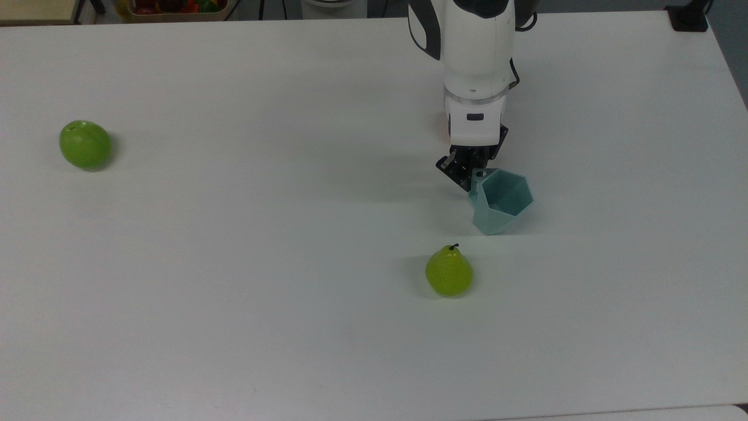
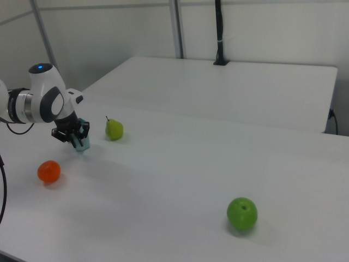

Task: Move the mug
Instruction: 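Close the gripper on the mug rim, then lift the mug and carry it past the orange toward the apple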

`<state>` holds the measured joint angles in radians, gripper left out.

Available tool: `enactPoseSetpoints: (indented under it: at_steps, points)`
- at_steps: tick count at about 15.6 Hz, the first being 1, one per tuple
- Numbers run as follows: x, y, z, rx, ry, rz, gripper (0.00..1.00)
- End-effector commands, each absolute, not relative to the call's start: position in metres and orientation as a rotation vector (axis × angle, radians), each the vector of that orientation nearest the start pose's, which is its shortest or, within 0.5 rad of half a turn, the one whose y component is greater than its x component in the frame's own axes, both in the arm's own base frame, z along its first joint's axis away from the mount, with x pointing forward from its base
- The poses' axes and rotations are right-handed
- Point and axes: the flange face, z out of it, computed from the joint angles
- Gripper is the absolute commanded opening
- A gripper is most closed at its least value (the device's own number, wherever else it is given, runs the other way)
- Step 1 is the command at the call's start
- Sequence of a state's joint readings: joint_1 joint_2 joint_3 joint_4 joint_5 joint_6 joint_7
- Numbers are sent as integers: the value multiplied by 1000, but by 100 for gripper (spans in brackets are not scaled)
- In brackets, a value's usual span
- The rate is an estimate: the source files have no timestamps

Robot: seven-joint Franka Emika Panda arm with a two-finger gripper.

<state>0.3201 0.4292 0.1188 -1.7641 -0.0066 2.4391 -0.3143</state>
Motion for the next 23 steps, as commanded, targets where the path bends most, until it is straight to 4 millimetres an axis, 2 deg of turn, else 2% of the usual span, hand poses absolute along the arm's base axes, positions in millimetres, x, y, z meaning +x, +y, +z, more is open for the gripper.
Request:
enactPoseSetpoints:
  at_steps: [1, 4, 6, 8, 13, 16, 18, 21, 23]
  points:
    - [613, 280, 372, -2862, -1089, -435, 5]
    - [612, 279, 386, -2861, -1074, -464, 5]
    - [610, 277, 406, -2864, -1049, -487, 5]
    - [603, 269, 436, -2883, -1020, -476, 5]
    - [580, 230, 514, -2930, -952, -432, 5]
    - [563, 196, 557, -2952, -869, -395, 5]
    - [548, 164, 582, -2976, -795, -336, 5]
    - [533, 115, 602, -3007, -669, -248, 2]
    - [524, 77, 607, -3025, -591, -153, 2]
